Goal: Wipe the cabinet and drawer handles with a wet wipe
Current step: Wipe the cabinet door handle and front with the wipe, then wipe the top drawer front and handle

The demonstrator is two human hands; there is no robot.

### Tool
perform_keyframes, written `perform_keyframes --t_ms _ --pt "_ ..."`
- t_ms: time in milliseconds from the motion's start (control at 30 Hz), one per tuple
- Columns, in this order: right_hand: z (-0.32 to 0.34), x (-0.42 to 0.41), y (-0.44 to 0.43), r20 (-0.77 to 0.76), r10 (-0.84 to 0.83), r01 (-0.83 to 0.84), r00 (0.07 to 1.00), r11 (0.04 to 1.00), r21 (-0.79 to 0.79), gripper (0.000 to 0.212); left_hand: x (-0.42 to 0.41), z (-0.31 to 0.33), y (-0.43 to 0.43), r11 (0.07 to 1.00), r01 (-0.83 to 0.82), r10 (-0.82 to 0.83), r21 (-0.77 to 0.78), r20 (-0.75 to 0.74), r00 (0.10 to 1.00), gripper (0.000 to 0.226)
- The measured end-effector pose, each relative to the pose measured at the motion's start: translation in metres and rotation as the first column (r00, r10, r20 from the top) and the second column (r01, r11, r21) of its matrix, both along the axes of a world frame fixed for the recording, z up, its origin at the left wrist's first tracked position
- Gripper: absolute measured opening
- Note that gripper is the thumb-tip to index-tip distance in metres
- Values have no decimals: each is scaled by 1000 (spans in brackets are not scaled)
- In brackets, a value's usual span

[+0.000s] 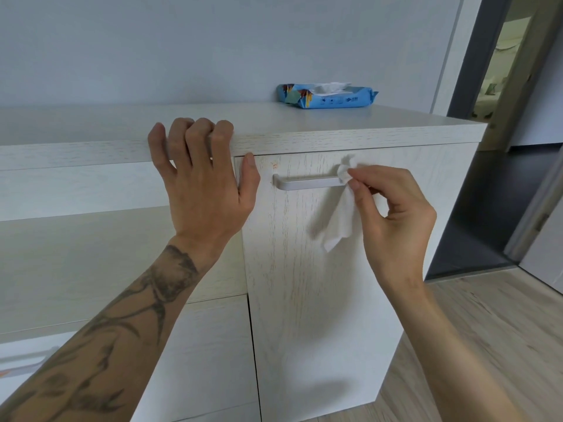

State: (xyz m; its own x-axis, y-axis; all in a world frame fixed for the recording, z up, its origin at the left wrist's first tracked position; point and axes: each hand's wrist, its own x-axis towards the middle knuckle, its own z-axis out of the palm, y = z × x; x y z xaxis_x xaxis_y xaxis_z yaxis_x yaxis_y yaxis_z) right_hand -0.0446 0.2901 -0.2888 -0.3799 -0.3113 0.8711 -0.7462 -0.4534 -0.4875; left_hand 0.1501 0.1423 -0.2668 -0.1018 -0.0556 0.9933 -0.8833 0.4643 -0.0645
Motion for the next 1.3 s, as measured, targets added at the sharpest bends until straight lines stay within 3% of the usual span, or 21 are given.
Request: perform_keyframes --t_ms 233,400,533,700,933,1100,1300 --pt "2 6 -7 -226 -79 65 971 996 -68 14 0 0 -1 1000 -10 10 9 4 1000 40" --pt "8 46 -27 -397 -48 10 917 995 -98 11 1 0 1 1000 -16 16 10 15 1000 39" --pt "4 49 -37 -461 -109 50 881 989 -139 10 2 1 3 999 -34 33 28 25 999 38" --pt "-13 25 -30 -403 -202 88 893 954 -285 9 2 1 6 998 -53 52 39 16 999 42" --pt "-28 -5 -11 -162 -299 259 940 939 -228 9 2 4 17 995 -32 31 91 15 999 45" --pt "-45 33 -14 -172 -202 162 964 961 -222 7 22 2 30 988 -15 -6 154 133 991 57" --pt "-61 87 -35 -172 -48 15 984 982 -190 8 83 -29 51 978 33 -82 208 231 969 54"
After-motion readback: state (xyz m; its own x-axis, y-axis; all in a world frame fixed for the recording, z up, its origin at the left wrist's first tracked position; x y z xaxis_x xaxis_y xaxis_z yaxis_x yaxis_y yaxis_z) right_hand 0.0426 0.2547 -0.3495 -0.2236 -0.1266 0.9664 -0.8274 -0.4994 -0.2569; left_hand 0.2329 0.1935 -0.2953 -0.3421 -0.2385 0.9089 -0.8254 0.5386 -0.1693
